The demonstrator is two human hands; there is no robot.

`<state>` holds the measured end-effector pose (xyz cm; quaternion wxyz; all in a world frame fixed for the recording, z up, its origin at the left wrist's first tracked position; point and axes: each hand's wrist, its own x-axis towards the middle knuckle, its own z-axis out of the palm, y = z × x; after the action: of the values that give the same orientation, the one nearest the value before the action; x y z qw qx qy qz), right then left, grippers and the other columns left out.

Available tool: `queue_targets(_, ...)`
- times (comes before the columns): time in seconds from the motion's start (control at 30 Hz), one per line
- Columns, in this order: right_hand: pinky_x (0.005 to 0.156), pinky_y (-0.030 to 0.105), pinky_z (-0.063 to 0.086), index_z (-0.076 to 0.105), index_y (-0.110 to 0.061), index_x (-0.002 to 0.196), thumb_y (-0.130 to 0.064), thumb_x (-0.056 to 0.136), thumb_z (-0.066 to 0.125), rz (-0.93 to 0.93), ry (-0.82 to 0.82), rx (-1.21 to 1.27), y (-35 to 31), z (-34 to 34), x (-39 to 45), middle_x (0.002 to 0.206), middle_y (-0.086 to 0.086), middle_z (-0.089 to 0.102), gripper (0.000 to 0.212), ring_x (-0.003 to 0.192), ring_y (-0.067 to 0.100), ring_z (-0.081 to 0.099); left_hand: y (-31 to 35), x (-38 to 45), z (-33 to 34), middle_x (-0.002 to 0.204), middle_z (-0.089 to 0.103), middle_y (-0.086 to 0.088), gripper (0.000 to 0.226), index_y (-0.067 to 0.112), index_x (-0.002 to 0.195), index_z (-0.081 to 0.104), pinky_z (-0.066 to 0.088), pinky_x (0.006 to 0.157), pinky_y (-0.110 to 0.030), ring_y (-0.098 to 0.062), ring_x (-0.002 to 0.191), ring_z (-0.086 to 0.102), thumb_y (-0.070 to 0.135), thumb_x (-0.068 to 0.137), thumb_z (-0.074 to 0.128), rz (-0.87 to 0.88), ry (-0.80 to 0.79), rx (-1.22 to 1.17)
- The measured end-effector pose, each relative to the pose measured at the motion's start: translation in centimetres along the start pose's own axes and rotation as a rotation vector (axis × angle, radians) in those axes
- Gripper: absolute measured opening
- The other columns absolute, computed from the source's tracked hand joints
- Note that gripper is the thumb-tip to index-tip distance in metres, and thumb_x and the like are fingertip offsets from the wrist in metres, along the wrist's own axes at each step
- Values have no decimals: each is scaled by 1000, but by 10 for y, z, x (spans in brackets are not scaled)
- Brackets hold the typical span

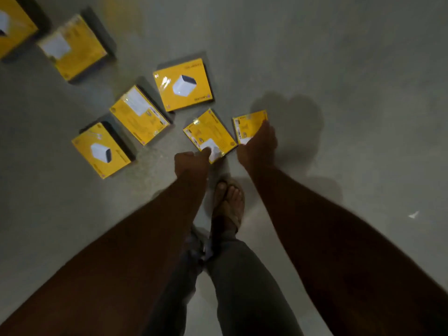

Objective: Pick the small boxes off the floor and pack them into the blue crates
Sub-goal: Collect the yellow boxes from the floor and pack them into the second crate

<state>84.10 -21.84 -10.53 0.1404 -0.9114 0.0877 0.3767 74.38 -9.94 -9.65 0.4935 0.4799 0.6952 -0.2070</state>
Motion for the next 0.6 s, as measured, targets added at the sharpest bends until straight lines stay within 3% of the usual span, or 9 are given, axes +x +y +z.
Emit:
queue_targets(0.07,126,45,14,7,-6,162,-41,85,79,57,60,-10,18,20,29,168,19,13,111,155,38,14,-7,31,33,123,59,-36,120,-11,121,56,56,88,-60,-47,112,63,74,41,82,-11,63,-76)
queue_targets(0.13,124,47,20,3,-8,163,-49,81,81,46,72,-44,36,34,44,168,19,13,120,154,38,18,-10,44,55,129,61,-22,131,0,129,52,54,97,-52,-36,118,62,87,33,74,-43,105,-49)
queue_targets(0.2,120,49,27,2,-8,163,-52,79,82,-35,70,-86,50,39,49,166,17,19,124,151,38,27,-12,49,63,134,57,-17,116,5,133,48,48,105,-47,-35,124,56,86,54,73,-18,161,83)
queue_targets(0.3,114,52,33,8,-11,162,-62,67,87,-23,64,-125,57,31,55,159,18,31,134,144,39,36,-13,57,65,130,58,-16,106,4,130,49,45,106,-46,-35,124,56,84,63,71,41,250,241)
queue_targets(0.37,109,50,40,37,-14,152,-72,58,85,74,35,-143,61,23,63,146,16,47,120,136,37,45,-14,65,64,129,59,-15,102,5,128,49,45,106,-45,-33,124,56,79,63,76,69,220,242)
queue_targets(0.43,98,45,51,58,-15,124,-74,52,86,91,42,-36,65,17,65,125,11,62,97,119,32,60,-14,74,58,122,61,-13,94,9,121,50,51,100,-48,-32,116,61,70,58,85,105,186,150)
queue_targets(0.53,85,38,54,48,-6,121,-36,68,95,91,6,293,67,10,55,118,15,64,77,104,29,66,-12,78,47,95,60,-2,65,14,105,45,56,84,-37,-24,98,66,42,70,91,211,96,60)
queue_targets(0.6,89,40,57,43,-3,128,-19,80,88,73,-71,419,71,3,46,125,17,62,68,108,29,66,-14,77,43,92,57,1,55,12,108,46,54,81,-35,-22,95,64,26,77,89,248,24,16)
